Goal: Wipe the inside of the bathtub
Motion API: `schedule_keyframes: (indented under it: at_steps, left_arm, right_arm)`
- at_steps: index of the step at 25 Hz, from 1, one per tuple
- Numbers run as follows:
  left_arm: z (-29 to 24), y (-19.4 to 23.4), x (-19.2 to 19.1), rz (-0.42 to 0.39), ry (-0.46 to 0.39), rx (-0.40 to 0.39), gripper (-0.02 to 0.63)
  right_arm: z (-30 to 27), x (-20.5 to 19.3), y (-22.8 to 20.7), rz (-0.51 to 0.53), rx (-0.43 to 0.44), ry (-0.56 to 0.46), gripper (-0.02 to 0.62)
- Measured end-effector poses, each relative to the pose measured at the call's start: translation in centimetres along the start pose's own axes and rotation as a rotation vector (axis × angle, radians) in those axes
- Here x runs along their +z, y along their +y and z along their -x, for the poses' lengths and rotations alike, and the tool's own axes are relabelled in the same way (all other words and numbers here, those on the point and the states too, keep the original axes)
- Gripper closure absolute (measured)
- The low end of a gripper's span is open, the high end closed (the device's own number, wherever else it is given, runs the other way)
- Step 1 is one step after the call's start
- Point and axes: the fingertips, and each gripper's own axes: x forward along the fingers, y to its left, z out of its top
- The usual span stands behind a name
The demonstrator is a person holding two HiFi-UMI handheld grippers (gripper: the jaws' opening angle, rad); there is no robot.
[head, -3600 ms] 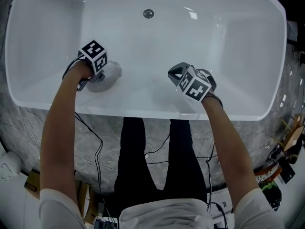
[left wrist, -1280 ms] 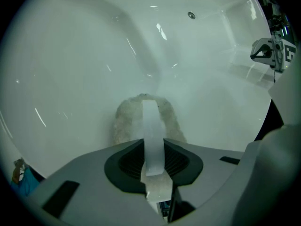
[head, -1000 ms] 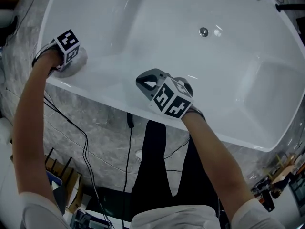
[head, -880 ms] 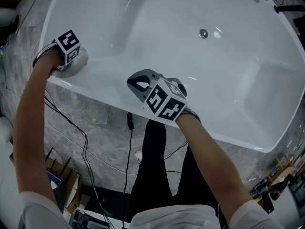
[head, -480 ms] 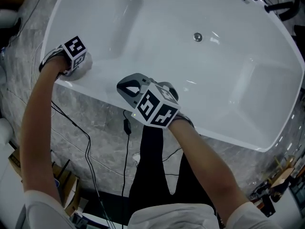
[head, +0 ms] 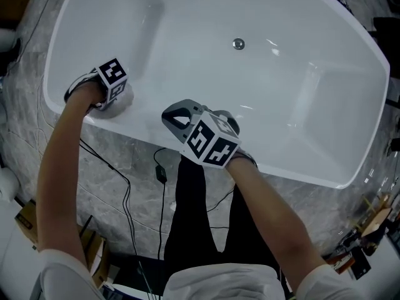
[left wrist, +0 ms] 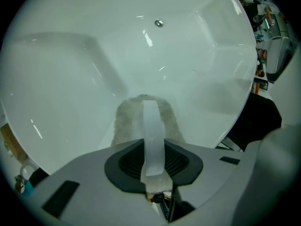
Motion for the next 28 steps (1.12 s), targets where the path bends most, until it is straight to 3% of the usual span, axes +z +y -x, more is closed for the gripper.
schedule_keyframes:
  at_steps: [7, 28]
  left_arm:
    - [0.2, -8.2, 6.8, -0.075, -0.054, -0.052, 0.509]
    - [2.7, -29.3, 21.1, -0.277, -0.175, -0.171, 0.509]
  right_arm:
    - [5.1, -4.9, -0.7, -0.037, -0.048, 0.023, 0.591]
    - [20.7, -18.9, -1.1, -0.234, -0.247, 0.079, 0.592]
